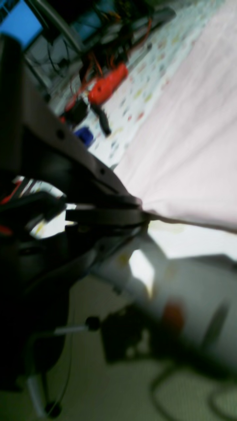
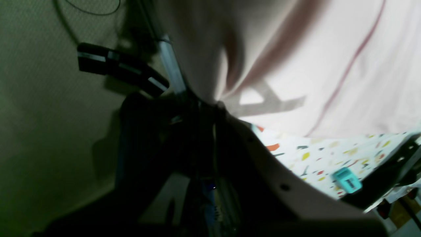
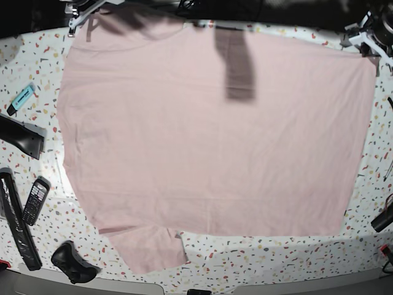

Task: Fold the T-shirt properly
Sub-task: 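Lift the shirt by the shoulders and pull it toward the robot, then lower the shirt flat and release both grippers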

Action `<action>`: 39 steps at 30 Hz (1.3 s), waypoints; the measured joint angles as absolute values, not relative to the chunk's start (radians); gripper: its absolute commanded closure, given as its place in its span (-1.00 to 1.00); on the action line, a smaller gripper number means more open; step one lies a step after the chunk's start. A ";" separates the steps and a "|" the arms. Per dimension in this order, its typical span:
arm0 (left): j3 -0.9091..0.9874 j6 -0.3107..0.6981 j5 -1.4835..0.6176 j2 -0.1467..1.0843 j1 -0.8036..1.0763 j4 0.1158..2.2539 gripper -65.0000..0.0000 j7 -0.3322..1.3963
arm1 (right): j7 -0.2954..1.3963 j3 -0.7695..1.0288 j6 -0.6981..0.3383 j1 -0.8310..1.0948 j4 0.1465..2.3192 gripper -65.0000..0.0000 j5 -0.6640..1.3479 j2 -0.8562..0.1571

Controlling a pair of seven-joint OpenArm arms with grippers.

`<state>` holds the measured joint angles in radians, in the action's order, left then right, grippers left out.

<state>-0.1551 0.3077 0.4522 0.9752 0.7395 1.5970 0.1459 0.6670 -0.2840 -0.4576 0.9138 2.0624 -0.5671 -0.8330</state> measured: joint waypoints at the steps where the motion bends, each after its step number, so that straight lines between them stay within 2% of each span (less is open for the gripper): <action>1: -0.125 0.319 0.450 0.974 0.766 1.613 1.00 0.157 | 0.667 -0.283 -0.457 0.910 2.075 1.00 -0.574 -0.834; 6: 0.022 0.357 0.419 0.970 0.862 1.702 1.00 0.156 | 0.665 -0.273 -0.456 0.909 2.160 1.00 -0.569 -0.833; 12: 0.176 0.352 0.336 0.966 0.875 1.749 1.00 0.113 | 0.637 -0.141 -0.371 0.906 2.220 1.00 -0.565 -0.834; 17: 0.220 0.356 0.324 0.959 0.872 1.749 1.00 0.078 | 0.598 -0.030 -0.374 0.861 2.220 1.00 -0.435 -0.828; 28: 0.222 0.359 0.207 0.849 0.647 1.712 1.00 0.080 | 0.550 0.012 -0.373 0.643 2.180 1.00 -0.314 -0.724; 36: 0.222 0.356 0.119 0.826 0.541 1.597 1.00 0.078 | 0.550 0.012 -0.373 0.519 2.074 1.00 -0.241 -0.680; 39: 0.222 0.359 0.118 0.809 0.511 1.546 1.00 0.028 | 0.550 0.012 -0.371 0.476 2.028 1.00 -0.210 -0.655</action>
